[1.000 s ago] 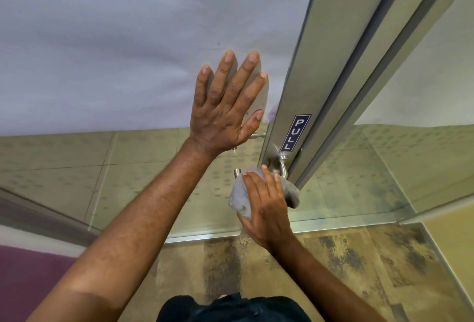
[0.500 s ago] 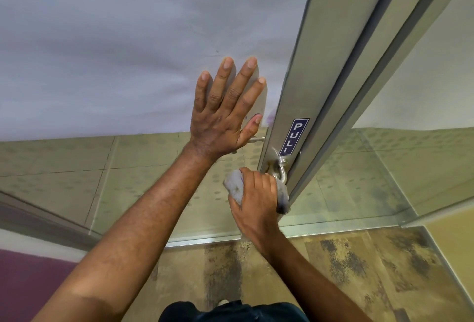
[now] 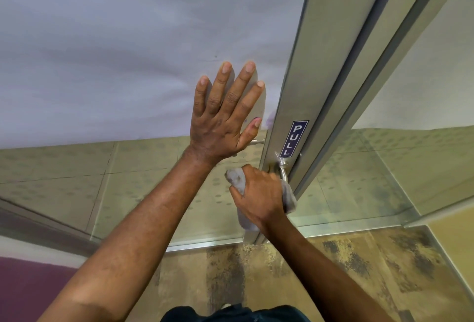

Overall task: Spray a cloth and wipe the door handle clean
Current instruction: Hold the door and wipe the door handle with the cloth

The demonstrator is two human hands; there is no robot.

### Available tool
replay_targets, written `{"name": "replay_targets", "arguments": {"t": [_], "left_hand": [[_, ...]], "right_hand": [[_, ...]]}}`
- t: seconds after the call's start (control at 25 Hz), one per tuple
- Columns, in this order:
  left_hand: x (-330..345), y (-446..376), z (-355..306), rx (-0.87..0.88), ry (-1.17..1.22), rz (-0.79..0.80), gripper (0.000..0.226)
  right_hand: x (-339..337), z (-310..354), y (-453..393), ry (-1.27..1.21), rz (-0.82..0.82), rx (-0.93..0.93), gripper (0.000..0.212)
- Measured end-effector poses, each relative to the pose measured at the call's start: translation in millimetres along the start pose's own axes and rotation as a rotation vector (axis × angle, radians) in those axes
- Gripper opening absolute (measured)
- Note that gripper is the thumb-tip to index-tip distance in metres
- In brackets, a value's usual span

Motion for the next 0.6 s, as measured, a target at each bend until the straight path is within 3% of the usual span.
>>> {"name": "replay_targets", "arguments": {"t": [0.08, 0.24, 0.32, 0.44, 0.6], "left_hand": [[0, -1, 0, -0.001, 0.003, -0.005, 0.059], [0, 0, 0, 0.002, 0.001, -0.003, 0.059], [1, 0, 2, -0.002, 0.008, -0.003, 0.059], [1, 1, 0, -0.005, -0.004, 0.001, 0.059], [1, -1, 1, 0.001, -0.007, -0.001, 0.058]], "right_hand": [[7, -9, 21, -0.105, -0.076, -0.025, 0.07], [18, -8, 47, 0.152, -0.242, -0.232, 0.065], [13, -4, 28, 0.203, -0.218, -0.189, 0.055], [4, 3, -7, 0.218, -0.073, -0.041, 0.058], [0, 3, 9, 0.158, -0.211, -0.031, 0.057]]}}
Point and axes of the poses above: each hand's wrist, its own y-axis away from the middle knuckle, its own x-axis out of the palm, z = x × y, the point moved 10 cm from there along -y, towards the middle knuckle, and after that the axes turned 7 degrees about -y, right-handed, at the moved point
